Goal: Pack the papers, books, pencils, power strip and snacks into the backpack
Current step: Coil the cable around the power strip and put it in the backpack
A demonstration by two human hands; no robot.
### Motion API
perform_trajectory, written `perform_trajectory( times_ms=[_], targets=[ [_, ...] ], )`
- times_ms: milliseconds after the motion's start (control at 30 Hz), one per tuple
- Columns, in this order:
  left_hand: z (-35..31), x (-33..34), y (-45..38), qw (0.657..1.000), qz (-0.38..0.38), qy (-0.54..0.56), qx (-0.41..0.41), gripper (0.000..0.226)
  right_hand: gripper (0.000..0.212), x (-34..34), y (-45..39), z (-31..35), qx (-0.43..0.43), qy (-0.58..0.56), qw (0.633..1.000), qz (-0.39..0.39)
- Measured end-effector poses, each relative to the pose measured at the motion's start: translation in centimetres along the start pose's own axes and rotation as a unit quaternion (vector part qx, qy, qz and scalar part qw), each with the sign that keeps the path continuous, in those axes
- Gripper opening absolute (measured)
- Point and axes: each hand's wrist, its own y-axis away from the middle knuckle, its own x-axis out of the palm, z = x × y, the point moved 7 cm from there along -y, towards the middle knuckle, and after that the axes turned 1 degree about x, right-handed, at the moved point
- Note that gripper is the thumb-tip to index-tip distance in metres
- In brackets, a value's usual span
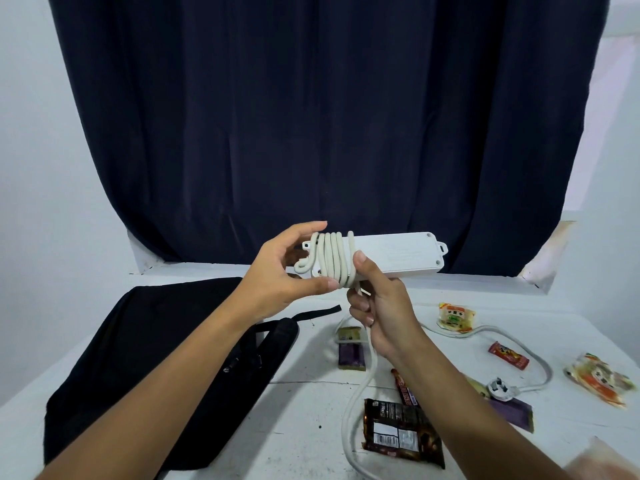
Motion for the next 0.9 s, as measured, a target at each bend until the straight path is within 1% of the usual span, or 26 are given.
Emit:
perform_trajectory(
  times_ms=[100, 167, 200, 267, 467, 500, 600, 633, 700, 767, 833, 900],
  targets=[
    [-0.6, 0.7, 0.1, 0.992, 0.014, -0.12, 0.037, 0.086, 0.041, 0.1, 0.2, 0.1, -0.012, 0.021, 1.0, -0.014],
    [-1.1, 1.5, 0.0, 0.977, 0.017, -0.2, 0.073, 0.088, 0.04, 0.3, 0.4, -0.1, -0.014, 0.027, 0.999, -0.029],
    [-1.2, 1.7, -0.1, 0.972, 0.015, -0.221, 0.083, 0.087, 0.041, 0.4, 0.5, -0.1, -0.016, 0.031, 0.999, -0.039],
    [-1.1, 1.9, -0.5, 0.968, 0.012, -0.235, 0.085, 0.085, 0.043, 0.6, 0.7, 0.0, -0.018, 0.043, 0.998, -0.048],
    [-0.8, 1.9, -0.9, 0.968, 0.004, -0.236, 0.085, 0.076, 0.053, 0.8, 1.0, 0.6, -0.008, 0.094, 0.995, -0.035],
    [-0.9, 2.0, -0.8, 0.969, 0.002, -0.234, 0.085, 0.075, 0.05, 0.8, 1.2, 0.7, -0.008, 0.095, 0.995, -0.032],
    [-1.4, 2.1, -0.9, 0.97, 0.001, -0.228, 0.088, 0.073, 0.025, 0.6, 1.6, 1.1, -0.017, 0.091, 0.995, -0.033],
    [-1.8, 2.1, -0.9, 0.965, 0.002, -0.243, 0.098, 0.073, 0.021, 0.6, 1.7, 1.3, -0.022, 0.084, 0.996, -0.035],
    [-2.6, 2.2, -0.9, 0.945, -0.002, -0.298, 0.134, 0.073, 0.019, 0.7, 2.0, 1.5, -0.033, 0.07, 0.996, -0.036],
    [-3.1, 2.4, -1.0, 0.928, -0.003, -0.338, 0.156, 0.073, 0.011, 0.9, 2.3, 1.9, -0.055, 0.054, 0.996, -0.033],
    [-3.1, 2.7, -1.0, 0.932, 0.005, -0.329, 0.151, 0.077, 0.005, 1.1, 2.4, 2.1, -0.073, 0.038, 0.996, -0.03],
    [-3.1, 2.9, -1.0, 0.94, 0.012, -0.303, 0.156, 0.079, 0.005, 1.1, 2.3, 2.3, -0.086, 0.033, 0.995, -0.025]
  ],
)
